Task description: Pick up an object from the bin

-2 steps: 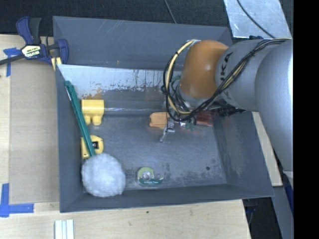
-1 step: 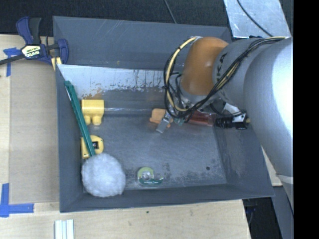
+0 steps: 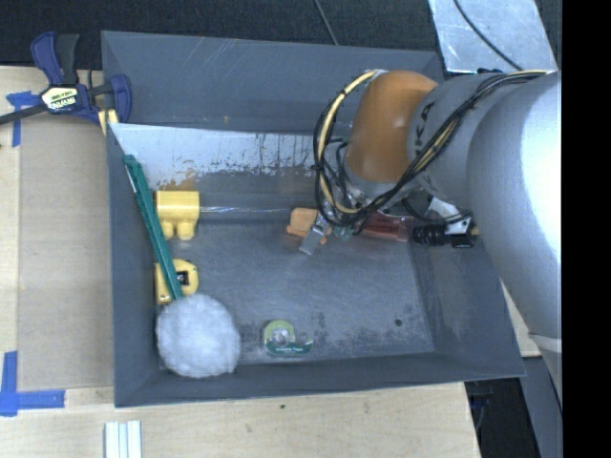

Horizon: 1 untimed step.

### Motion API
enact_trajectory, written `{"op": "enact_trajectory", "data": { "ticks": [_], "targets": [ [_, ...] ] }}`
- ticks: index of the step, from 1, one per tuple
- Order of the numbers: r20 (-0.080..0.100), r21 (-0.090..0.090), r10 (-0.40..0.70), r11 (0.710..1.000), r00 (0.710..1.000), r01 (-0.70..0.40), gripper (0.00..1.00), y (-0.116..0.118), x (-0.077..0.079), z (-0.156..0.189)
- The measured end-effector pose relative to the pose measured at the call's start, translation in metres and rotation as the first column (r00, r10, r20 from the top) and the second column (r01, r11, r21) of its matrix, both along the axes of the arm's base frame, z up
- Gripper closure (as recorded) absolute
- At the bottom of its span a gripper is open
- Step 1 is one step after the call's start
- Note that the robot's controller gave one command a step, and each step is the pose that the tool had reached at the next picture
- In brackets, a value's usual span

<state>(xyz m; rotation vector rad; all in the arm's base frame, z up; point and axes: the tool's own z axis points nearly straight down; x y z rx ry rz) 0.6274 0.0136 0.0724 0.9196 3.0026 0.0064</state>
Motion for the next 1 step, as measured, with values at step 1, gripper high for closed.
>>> {"op": "enact_trajectory", "data": {
  "ticks": [1],
  "targets": [
    [0.0, 0.0, 0.001, 1.0, 1.0, -0.001, 1.0, 0.0, -0.0004, 0.0017]
  ]
}}
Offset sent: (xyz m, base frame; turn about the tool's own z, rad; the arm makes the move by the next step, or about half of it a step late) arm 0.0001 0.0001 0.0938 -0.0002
